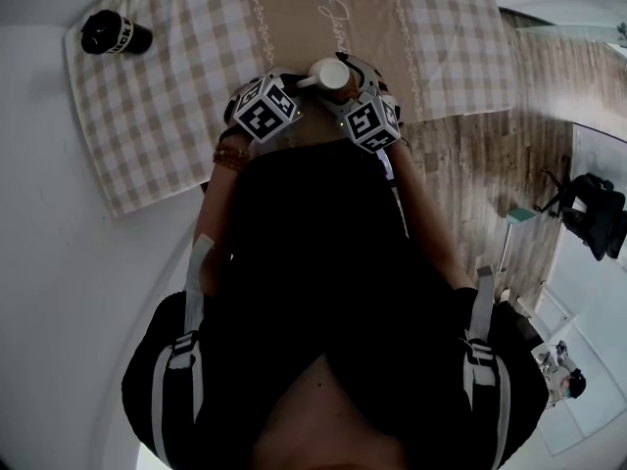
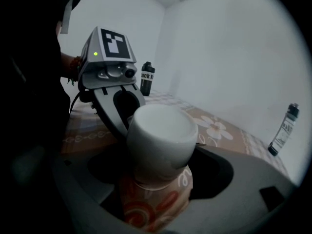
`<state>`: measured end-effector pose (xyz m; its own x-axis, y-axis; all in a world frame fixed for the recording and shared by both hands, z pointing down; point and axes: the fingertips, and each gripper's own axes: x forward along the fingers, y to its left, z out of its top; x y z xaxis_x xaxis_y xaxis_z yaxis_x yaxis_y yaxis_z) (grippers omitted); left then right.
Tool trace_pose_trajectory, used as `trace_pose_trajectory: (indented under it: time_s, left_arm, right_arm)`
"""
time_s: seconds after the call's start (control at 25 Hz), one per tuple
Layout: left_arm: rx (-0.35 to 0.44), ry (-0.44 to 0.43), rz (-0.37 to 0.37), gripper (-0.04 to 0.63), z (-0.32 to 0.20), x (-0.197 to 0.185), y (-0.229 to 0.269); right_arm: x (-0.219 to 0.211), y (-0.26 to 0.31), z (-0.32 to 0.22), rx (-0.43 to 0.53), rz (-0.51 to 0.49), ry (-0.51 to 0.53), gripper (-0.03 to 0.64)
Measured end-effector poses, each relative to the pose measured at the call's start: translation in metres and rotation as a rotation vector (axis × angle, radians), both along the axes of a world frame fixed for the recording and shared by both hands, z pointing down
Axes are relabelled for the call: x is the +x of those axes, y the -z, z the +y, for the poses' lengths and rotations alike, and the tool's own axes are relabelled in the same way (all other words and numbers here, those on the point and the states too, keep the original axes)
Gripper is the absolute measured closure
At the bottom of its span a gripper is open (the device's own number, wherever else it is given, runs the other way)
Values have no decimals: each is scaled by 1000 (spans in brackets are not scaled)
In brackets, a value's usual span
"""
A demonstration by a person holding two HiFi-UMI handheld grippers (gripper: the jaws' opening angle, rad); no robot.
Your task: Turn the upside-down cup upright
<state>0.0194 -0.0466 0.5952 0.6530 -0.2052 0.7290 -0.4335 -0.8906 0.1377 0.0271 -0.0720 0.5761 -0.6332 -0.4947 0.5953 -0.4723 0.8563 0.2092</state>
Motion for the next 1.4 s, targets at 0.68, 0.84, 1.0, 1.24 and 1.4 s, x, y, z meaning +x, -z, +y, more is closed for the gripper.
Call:
trace_pose_trajectory:
  time_s: [0.68, 0.84, 1.0, 1.24, 1.4]
  left_arm:
    - [86, 48, -52, 463, -6, -7, -1]
    - [144, 87, -51, 382, -8, -16, 0]
    - [148, 122, 52, 356, 0, -23, 15]
    - [243, 258, 186, 356, 11, -48, 55]
    - [426, 443, 274, 468, 3, -61, 107]
  right_arm:
    - [2, -3, 2, -84, -62, 43, 212]
    - [9, 1, 9, -109, -110, 23, 212]
    - [21, 8, 20, -112, -120, 26, 212]
    - [29, 60, 23, 14, -268, -57, 299]
    - [34, 119, 13, 130, -502, -225, 523]
